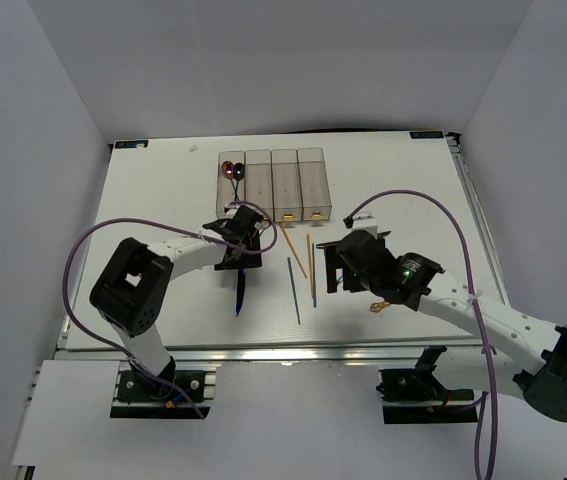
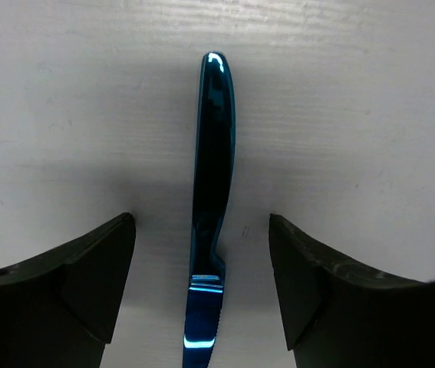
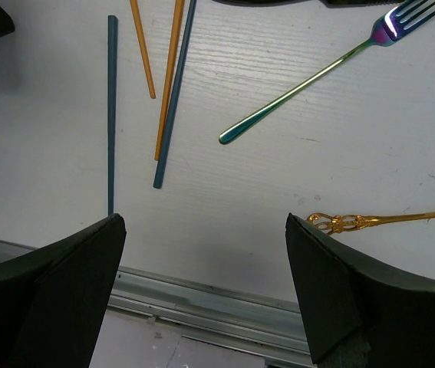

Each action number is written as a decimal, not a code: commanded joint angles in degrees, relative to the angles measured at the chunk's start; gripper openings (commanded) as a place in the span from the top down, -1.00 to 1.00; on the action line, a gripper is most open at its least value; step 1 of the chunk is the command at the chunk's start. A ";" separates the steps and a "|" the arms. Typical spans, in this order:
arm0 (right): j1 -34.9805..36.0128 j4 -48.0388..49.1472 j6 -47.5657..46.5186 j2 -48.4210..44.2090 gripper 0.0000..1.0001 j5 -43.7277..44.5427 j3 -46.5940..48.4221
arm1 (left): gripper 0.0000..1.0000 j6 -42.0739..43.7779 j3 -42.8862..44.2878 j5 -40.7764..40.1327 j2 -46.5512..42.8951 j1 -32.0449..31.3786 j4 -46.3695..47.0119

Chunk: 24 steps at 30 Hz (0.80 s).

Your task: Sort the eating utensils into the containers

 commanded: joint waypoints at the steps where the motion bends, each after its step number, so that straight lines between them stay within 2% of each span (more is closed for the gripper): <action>1: -0.10 0.18 -1.13 0.34 -0.78 -0.30 1.43 | -0.58 1.06 1.32 -0.39 0.18 -0.23 1.78; 3: -0.10 0.53 -1.22 0.52 -0.78 -0.47 1.43 | -0.50 1.41 1.76 -0.48 1.06 -0.23 1.08; 8: -0.10 1.33 -1.22 0.34 -0.78 -0.56 0.99 | 0.02 1.24 0.80 -0.83 2.47 -0.23 0.46; 13: -0.19 1.94 -1.22 -0.62 -0.78 -0.82 0.64 | 0.19 0.54 -1.39 1.36 2.47 -0.23 0.64; 14: -0.11 2.03 -1.13 -0.88 -0.77 -1.00 0.55 | 0.31 0.45 -1.92 1.89 2.21 -0.23 1.16; 17: -0.10 2.56 -0.96 -1.68 -0.77 -1.53 0.20 | 0.45 0.01 -3.94 3.47 1.50 -0.23 1.95; 20: -0.10 2.65 -0.96 -2.38 -0.77 -1.97 0.02 | 0.70 0.10 -5.97 4.09 0.01 -0.23 2.31; 21: -0.19 2.73 -0.87 -2.47 -0.77 -2.14 0.02 | 0.90 0.10 -6.23 4.09 -0.69 -0.23 2.31; 22: -0.11 2.99 -0.87 -2.73 -0.77 -2.23 0.02 | 1.00 0.36 -6.67 4.35 -1.04 -0.23 2.31; 24: -0.19 3.26 -0.87 -2.99 -0.77 -2.58 0.02 | 1.00 0.62 -6.85 4.97 -2.36 -0.23 2.05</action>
